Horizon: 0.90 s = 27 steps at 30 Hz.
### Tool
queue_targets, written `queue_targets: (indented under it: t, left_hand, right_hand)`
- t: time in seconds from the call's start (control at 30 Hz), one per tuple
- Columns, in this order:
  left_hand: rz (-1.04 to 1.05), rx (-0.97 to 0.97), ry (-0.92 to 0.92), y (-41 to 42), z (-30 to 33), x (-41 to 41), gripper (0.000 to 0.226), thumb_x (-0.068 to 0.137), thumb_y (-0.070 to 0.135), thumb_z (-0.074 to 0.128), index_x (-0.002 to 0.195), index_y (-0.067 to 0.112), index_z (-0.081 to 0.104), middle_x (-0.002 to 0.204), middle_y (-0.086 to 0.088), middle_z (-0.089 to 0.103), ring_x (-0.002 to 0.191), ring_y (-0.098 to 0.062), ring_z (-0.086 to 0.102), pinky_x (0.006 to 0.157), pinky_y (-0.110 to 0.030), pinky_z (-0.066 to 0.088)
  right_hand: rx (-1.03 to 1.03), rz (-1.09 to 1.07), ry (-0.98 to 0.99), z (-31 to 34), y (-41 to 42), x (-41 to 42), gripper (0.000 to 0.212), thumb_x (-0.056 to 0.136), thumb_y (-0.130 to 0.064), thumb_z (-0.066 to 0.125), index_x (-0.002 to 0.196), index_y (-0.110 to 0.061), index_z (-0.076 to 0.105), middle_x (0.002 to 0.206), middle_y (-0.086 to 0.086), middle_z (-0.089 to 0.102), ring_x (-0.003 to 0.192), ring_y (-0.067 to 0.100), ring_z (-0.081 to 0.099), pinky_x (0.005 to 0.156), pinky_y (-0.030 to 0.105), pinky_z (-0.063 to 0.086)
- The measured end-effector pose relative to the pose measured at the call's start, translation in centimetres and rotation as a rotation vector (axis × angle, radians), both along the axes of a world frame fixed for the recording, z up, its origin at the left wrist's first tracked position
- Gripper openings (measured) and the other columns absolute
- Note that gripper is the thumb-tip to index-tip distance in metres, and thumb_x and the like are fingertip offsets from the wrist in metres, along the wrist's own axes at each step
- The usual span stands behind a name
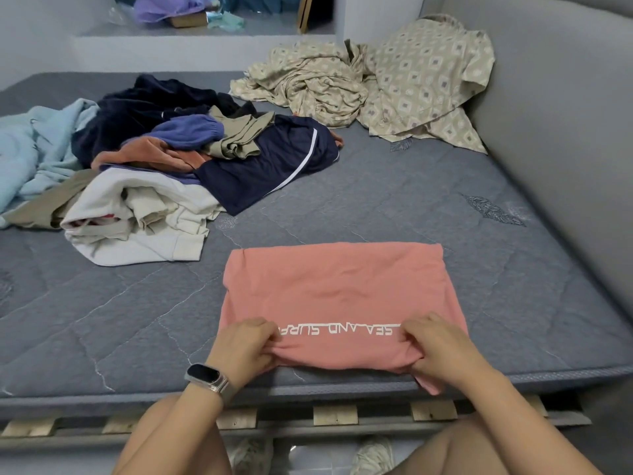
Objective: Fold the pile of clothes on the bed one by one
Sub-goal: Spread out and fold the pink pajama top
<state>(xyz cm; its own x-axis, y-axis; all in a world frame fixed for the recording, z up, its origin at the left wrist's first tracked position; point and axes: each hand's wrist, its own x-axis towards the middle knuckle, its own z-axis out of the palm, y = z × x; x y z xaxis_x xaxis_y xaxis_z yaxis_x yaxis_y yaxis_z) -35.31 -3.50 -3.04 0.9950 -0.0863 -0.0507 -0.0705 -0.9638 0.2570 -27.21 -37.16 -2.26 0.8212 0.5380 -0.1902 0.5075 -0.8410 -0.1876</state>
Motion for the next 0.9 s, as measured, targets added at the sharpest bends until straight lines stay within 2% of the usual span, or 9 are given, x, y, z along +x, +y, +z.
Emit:
queue_targets:
  t: [0.1, 0.2, 0.33, 0.43, 0.53, 0.6, 0.7, 0.8, 0.9]
  left_hand:
    - [-0.054, 0.102, -0.144, -0.7, 0.8, -0.1, 0.040, 0.041, 0.011, 0.082, 0.066, 0.023, 0.053, 0.066, 0.009, 0.055, 0.056, -0.017, 0.055, 0.042, -0.013, 0.014]
    - [-0.062, 0.113, -0.501, -1.2, 1.0, 0.2, 0.015, 0.063, 0.007, 0.058, 0.060, 0.017, 0.046, 0.060, 0.001, 0.049, 0.052, -0.025, 0.047, 0.043, -0.029, 0.030]
    - [-0.097, 0.234, -0.819, -1.2, 1.3, 1.0, 0.025, 0.083, 0.002, 0.048, 0.061, 0.015, 0.048, 0.059, -0.005, 0.044, 0.060, -0.025, 0.035, 0.057, -0.034, 0.025]
    - [-0.131, 0.366, -0.690, -0.2, -0.7, 1.7, 0.017, 0.079, 0.006, 0.050, 0.068, 0.018, 0.048, 0.060, -0.003, 0.047, 0.061, -0.024, 0.040, 0.059, -0.034, 0.026]
    - [-0.238, 0.434, -0.300, -0.2, -2.3, 1.7, 0.014, 0.058, 0.017, 0.067, 0.063, 0.021, 0.054, 0.056, 0.002, 0.052, 0.052, -0.021, 0.052, 0.050, -0.029, 0.037]
    - [-0.220, 0.435, -0.015, -0.7, -1.7, 1.3, 0.029, 0.057, 0.012, 0.076, 0.080, 0.023, 0.063, 0.078, 0.001, 0.062, 0.073, -0.021, 0.062, 0.057, -0.025, 0.045]
    - [-0.088, 0.321, 0.314, -0.4, -1.5, 0.2, 0.042, 0.066, 0.033, 0.062, 0.104, 0.031, 0.044, 0.115, 0.007, 0.044, 0.112, -0.016, 0.043, 0.079, -0.031, 0.035]
    - [0.225, -0.096, 0.131, -0.8, -1.1, -0.8, 0.039, 0.062, 0.066, 0.033, 0.079, 0.035, 0.050, 0.094, 0.009, 0.050, 0.092, -0.015, 0.042, 0.084, -0.033, 0.038]
    - [0.681, -0.241, -0.339, -0.7, -1.1, -0.1, 0.052, 0.073, 0.059, 0.046, 0.100, 0.019, 0.064, 0.103, -0.004, 0.057, 0.099, -0.030, 0.048, 0.085, -0.042, 0.040]
  right_hand:
    - [-0.001, -0.038, -0.011, 0.6, 0.4, -0.1, 0.016, 0.072, -0.021, 0.055, 0.088, -0.023, 0.054, 0.091, -0.009, 0.059, 0.091, 0.017, 0.047, 0.068, 0.034, 0.043]
    - [0.117, -0.141, -0.358, 0.7, 0.5, 0.1, 0.027, 0.057, -0.005, 0.060, 0.079, -0.019, 0.055, 0.077, -0.004, 0.055, 0.080, 0.025, 0.046, 0.062, 0.034, 0.033]
    - [0.250, -0.086, -0.768, 1.2, 1.7, 0.3, 0.016, 0.067, -0.006, 0.053, 0.079, -0.016, 0.058, 0.076, 0.004, 0.052, 0.075, 0.027, 0.040, 0.064, 0.035, 0.026]
    - [0.080, 0.015, -0.714, -0.8, 1.3, 1.1, 0.018, 0.069, -0.007, 0.057, 0.084, -0.017, 0.052, 0.076, 0.007, 0.052, 0.072, 0.027, 0.041, 0.064, 0.036, 0.029]
    - [-0.106, 0.097, -0.459, -2.8, 1.1, 0.5, 0.045, 0.047, -0.006, 0.082, 0.080, -0.018, 0.052, 0.071, 0.005, 0.053, 0.064, 0.026, 0.049, 0.053, 0.036, 0.039]
    - [-0.155, 0.090, -0.283, -2.4, 0.9, 0.1, 0.058, 0.036, -0.005, 0.083, 0.082, -0.021, 0.051, 0.076, 0.001, 0.054, 0.066, 0.021, 0.051, 0.053, 0.031, 0.036]
    - [-0.084, 0.044, -0.034, -1.8, -0.3, -0.1, 0.044, 0.060, -0.028, 0.060, 0.104, -0.025, 0.051, 0.104, -0.006, 0.047, 0.091, 0.018, 0.040, 0.074, 0.029, 0.032]
    - [0.236, -0.205, 0.011, -1.0, -0.1, -0.8, 0.054, 0.072, -0.055, 0.030, 0.104, -0.025, 0.062, 0.104, -0.010, 0.051, 0.106, 0.019, 0.044, 0.090, 0.030, 0.037]
    - [0.289, -0.419, -0.327, -1.5, 1.5, -0.6, 0.061, 0.086, -0.053, 0.027, 0.133, -0.025, 0.053, 0.136, 0.002, 0.048, 0.131, 0.026, 0.035, 0.107, 0.039, 0.027]
